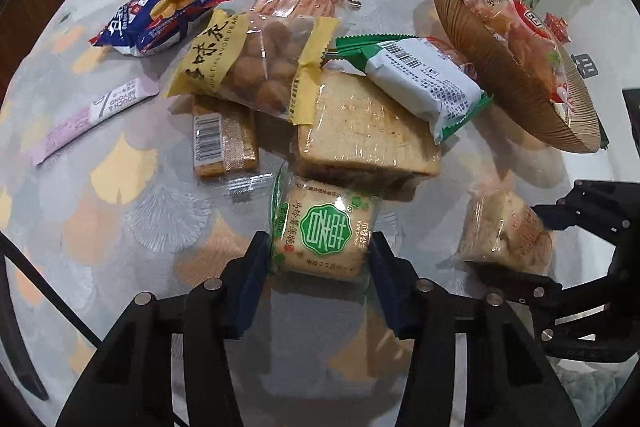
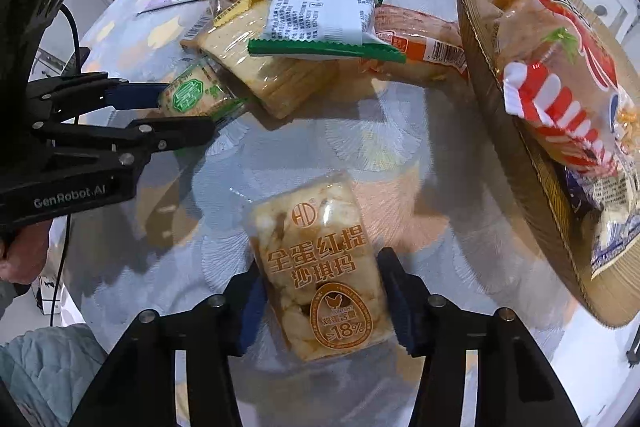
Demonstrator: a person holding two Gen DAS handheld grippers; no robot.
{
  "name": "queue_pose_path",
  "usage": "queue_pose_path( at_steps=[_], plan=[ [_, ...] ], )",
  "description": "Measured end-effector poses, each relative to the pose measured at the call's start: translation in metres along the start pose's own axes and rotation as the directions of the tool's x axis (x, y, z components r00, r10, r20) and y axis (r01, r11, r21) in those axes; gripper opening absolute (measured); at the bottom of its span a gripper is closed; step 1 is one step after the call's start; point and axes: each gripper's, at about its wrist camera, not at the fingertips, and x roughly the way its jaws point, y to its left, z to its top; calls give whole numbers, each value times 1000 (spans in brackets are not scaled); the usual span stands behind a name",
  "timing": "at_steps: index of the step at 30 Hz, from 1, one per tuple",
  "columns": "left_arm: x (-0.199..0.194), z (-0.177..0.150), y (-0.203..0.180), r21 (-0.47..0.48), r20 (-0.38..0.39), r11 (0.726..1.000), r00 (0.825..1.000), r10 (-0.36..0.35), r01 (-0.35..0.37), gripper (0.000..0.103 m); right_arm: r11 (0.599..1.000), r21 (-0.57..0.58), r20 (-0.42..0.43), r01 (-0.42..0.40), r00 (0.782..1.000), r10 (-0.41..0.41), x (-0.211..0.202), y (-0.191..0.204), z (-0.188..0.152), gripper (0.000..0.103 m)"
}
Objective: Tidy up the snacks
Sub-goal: 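Carry both packs over the amber bowl and open both tools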
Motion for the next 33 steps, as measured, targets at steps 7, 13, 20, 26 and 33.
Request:
queue_pose_path(
  at_steps=[7,13,20,26,33],
  plan=[
    [-52,1,4,-25,61,997,995,-76,77,46,993,56,39,-109,994,106,-25,12,-1,50],
    [-92,37,-15,36,104,998,993,-49,45,46,982,107,116,-154,983,141,-69,-2,5,49],
    [-142,109,-48,121,207,991,975,-77,52,46,964,251,248,-88,968,24,-134,-62,17,50],
    [-140,165,-96,187,224,979,966,-129,87,46,878,475,320,-57,941,-112,-173,-130,27,50],
    [-90,204,-139,196,118,966,973,-196,170,46,797,598,297,-88,948,-118,-183,-176,25,50]
  ],
)
